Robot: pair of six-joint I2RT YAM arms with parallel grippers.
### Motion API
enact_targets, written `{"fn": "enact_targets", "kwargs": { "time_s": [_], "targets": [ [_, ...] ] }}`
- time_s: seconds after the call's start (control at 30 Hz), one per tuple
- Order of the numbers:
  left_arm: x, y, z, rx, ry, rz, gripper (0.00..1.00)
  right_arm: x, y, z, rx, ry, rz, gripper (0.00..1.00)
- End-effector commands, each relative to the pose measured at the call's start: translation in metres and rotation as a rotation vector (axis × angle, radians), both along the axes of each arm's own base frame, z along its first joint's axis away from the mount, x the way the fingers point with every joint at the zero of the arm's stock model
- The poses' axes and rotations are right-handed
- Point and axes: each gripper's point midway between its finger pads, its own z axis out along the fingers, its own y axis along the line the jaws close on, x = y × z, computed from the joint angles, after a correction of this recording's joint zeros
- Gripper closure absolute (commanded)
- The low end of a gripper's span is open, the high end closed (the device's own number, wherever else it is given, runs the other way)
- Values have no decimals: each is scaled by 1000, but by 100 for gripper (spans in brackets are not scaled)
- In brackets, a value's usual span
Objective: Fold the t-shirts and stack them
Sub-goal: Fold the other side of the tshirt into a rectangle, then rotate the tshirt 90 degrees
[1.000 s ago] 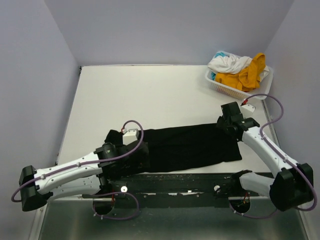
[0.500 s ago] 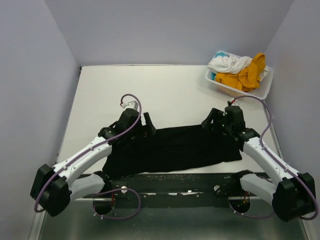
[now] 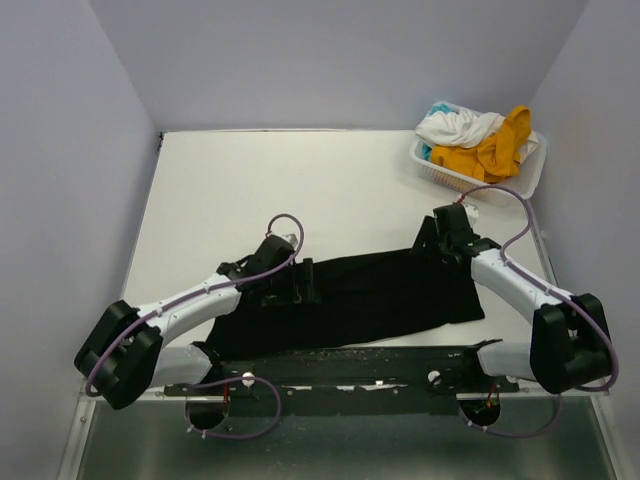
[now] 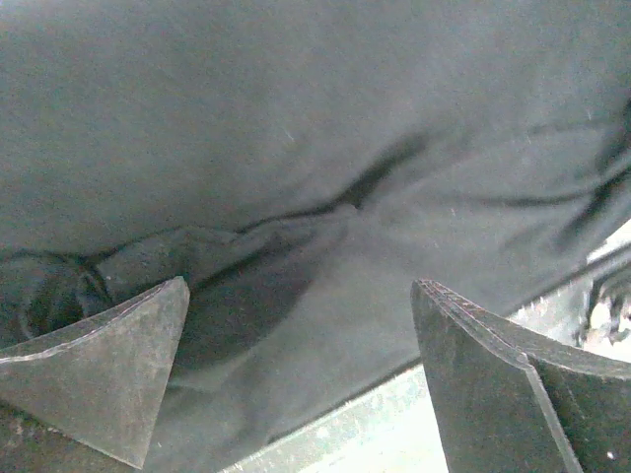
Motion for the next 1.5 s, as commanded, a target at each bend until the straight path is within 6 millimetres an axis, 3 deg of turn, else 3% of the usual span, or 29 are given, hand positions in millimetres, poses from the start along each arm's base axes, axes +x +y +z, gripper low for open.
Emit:
{"fn": "enact_targets", "kwargs": {
  "time_s": [0.0,0.1,0.3,0.43,0.53,0.7,0.77,0.87,1.03,1.17,1.33,1.47],
  "targets": [
    [-43,-18,16,-53,45,-120,2,-20,-57,-11,-241,107,-251,0],
    [-57,-24,26,-53,33,-166,1,-34,-92,-2,-382,111,-451,0],
    [-87,-24,28,23,96,-242,2,-36,-118,24,-484,35,-641,0],
    [-114,-33,27,-44,168,-311,2,-59,-143,25,-566,98,-777,0],
    [-136,-36,27,-86,218,-355,1,-60,-142,24,-555,126,-773,0],
    [-138,-15,27,1,218,-291,1,-57,-136,26,-483,91,-750,0],
    [-132,-13,35,-1,177,-263,1,-50,-128,33,-416,59,-716,0],
    [-108,-9,49,30,62,-186,1,-29,-103,42,-256,-21,-582,0],
    [-66,-7,78,87,-92,-85,1,-1,-36,80,42,-224,-201,0],
    [-36,-13,76,15,-96,-27,2,-5,18,92,226,-280,90,0],
    [-13,7,30,32,59,94,2,-23,65,54,409,-124,278,0],
    [6,12,2,22,156,198,1,-25,60,13,388,-25,224,0]
  ]
}}
